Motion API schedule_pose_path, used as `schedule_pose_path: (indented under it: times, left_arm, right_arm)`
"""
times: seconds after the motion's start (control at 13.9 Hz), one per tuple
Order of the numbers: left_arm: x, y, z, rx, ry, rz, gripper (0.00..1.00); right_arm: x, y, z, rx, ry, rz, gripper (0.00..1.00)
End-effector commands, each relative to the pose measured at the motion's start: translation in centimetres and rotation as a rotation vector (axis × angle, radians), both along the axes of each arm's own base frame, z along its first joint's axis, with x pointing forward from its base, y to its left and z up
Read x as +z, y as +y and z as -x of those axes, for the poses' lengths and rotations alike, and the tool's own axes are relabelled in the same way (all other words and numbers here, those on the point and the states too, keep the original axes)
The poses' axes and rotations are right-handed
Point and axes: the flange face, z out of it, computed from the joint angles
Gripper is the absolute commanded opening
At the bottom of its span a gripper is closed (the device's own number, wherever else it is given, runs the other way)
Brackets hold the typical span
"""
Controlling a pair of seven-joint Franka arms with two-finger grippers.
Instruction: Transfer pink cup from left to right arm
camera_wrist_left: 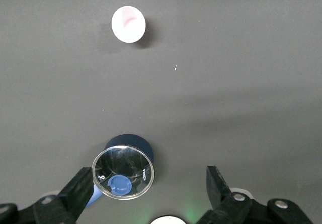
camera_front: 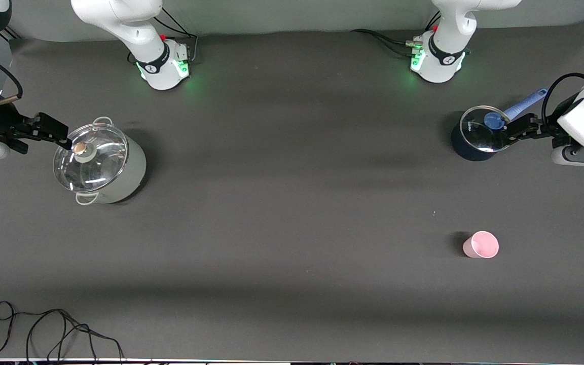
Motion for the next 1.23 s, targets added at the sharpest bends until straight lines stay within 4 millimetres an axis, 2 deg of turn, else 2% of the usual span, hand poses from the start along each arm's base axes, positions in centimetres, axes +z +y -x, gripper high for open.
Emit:
schedule_pose_path:
  times: [0.0,0.22,0.36,0.43,0.5,0.65,0.86,1.01,1.15]
  left_arm:
    - [0.5,-0.2,-0.4,-0.034,-0.008,-0.01,1.0]
    - [0.9,0.0,-2.5,-0.103,-0.023,-0.003,1.0]
    - [1.0,0.3,-4.1,-0.299,-0.04,0.013,1.0]
    - [0.8,1.2,-4.7,-0.403,-0.05,0.024,1.0]
    - [0.5,3.0,-5.0,-0.483,-0.06,0.05,1.0]
    - [-0.5,4.7,-6.4,-0.633,-0.114,0.086,1.0]
    - [-3.4,11.2,-7.6,-0.785,-0.199,0.248,1.0]
    - [-6.5,15.4,-8.0,-0.899,-0.271,0.371,1.0]
    - [-10.8,19.6,-8.4,-0.947,-0.36,0.503,1.0]
  right_arm:
    - [0.6,0.0,-0.4,0.011,0.006,0.006,1.0]
    - [0.3,-0.1,-0.5,0.013,0.009,0.007,1.0]
    - [0.1,-0.1,-0.7,0.021,0.009,0.007,1.0]
    - [-0.1,-0.1,-0.6,0.021,0.017,0.007,1.0]
    - [-0.1,-0.2,-0.5,0.019,0.018,0.007,1.0]
    - [-0.3,-0.1,-0.5,0.019,0.023,0.007,1.0]
    - [-0.4,0.0,-0.3,0.019,0.026,0.007,1.0]
    - [-0.3,0.0,-0.3,0.021,0.024,0.007,1.0]
    - [-0.3,0.0,-0.3,0.021,0.024,0.007,1.0]
